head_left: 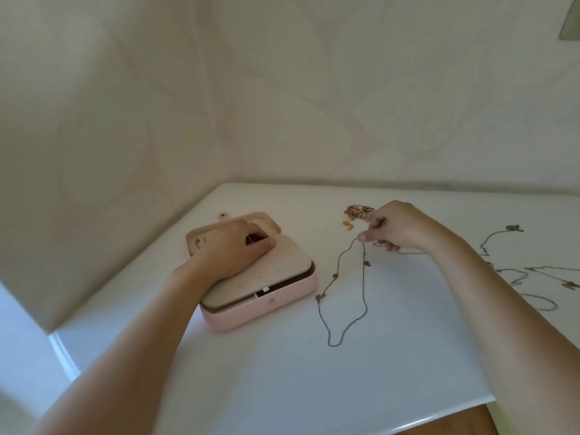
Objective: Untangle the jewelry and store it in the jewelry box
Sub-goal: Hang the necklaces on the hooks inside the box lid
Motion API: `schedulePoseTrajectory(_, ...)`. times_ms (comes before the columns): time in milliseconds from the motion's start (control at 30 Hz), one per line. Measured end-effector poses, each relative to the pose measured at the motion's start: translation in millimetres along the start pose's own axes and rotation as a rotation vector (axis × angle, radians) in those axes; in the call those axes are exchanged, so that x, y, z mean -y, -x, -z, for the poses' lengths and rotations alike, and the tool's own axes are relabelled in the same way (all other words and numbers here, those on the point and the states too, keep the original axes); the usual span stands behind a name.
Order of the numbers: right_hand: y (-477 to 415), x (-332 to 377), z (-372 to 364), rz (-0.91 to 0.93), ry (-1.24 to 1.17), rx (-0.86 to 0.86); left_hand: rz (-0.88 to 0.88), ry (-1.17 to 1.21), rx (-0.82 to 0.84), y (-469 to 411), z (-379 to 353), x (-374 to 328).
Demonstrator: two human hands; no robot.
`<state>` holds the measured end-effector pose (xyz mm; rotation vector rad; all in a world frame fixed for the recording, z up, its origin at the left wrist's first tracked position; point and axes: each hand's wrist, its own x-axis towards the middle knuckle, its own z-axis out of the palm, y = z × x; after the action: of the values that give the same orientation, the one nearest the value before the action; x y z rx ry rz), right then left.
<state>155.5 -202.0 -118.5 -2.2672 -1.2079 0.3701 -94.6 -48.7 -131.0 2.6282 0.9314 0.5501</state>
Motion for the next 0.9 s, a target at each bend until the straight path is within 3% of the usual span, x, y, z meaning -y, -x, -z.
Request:
schedulePoseTrajectory(100,16,6,1,-0.068,0.184,0.169,0.003,0.004,-0.007,0,0,0)
schedulePoseTrajectory(200,16,12,-9,-0.092,0.135,0.188,0.039,-0.031,-0.04,-2,-2,-1)
schedulePoseTrajectory(333,14,18,-10,-0.09,0.12,0.267,0.257,-0.18,-0.132,-5,-3,7)
schedulePoseTrajectory(467,17,14,-8,0.003,0.201,0.272,0.37,-0.251,-0.115,-3,-1,15)
schedulePoseTrajectory(500,16,13,-7,0.038,0.103,0.248,0.359,-0.263,-0.102,-1,-1,13)
schedulePoseTrajectory(600,15,10,1,0.08,-0.557,0.236,0.288,-0.268,-0.105,1,1,4)
schedulePoseTrajectory(667,14,9,7,0.126,-0.796,0.272,0.264,-0.225,-0.109,1,1,1)
schedulePoseTrajectory(800,12,17,10,0.219,-0.889,0.466,0.12,-0.083,-0.105,-1,0,-2)
schedulePoseTrajectory(900,14,40,15,0.263,-0.835,0.543,-0.025,0.204,-0.113,2,2,-14)
